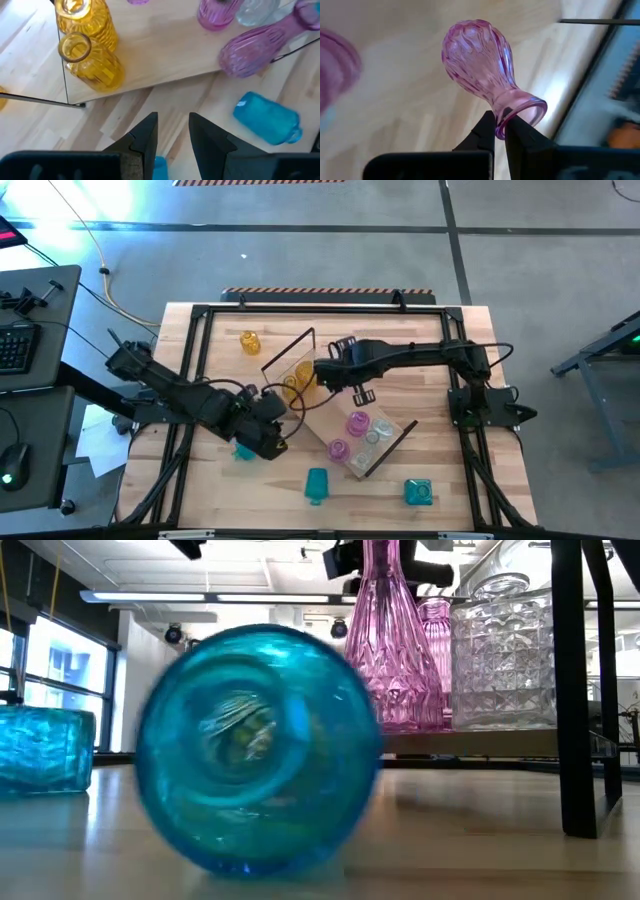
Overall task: Sort vases onto shelf
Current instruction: Adjust the pink crystal vases
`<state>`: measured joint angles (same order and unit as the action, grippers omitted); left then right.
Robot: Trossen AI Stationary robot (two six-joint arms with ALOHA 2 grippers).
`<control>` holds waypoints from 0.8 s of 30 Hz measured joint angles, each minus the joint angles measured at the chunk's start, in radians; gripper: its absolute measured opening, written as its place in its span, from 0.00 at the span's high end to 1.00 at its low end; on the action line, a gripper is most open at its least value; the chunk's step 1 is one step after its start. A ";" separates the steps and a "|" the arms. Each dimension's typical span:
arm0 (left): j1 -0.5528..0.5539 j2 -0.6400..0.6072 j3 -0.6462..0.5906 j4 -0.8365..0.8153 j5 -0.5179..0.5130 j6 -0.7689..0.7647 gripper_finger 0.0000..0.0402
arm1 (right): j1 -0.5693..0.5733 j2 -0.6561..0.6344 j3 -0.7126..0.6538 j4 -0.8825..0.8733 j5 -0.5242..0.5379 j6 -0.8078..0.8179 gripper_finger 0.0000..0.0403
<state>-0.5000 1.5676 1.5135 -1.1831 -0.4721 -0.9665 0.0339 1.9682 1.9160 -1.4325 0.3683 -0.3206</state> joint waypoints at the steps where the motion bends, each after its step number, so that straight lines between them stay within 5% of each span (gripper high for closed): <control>1: -0.005 -0.006 0.000 0.001 -0.006 -0.002 0.74 | 0.008 0.000 0.000 -0.011 0.021 -0.006 1.00; 24: -0.019 -0.047 0.000 0.038 -0.047 -0.019 0.74 | 0.031 0.036 0.000 -0.039 -0.036 -0.094 1.00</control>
<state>-0.5194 1.5208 1.5135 -1.1450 -0.5190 -0.9852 0.0650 2.0046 1.9160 -1.4719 0.3325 -0.4142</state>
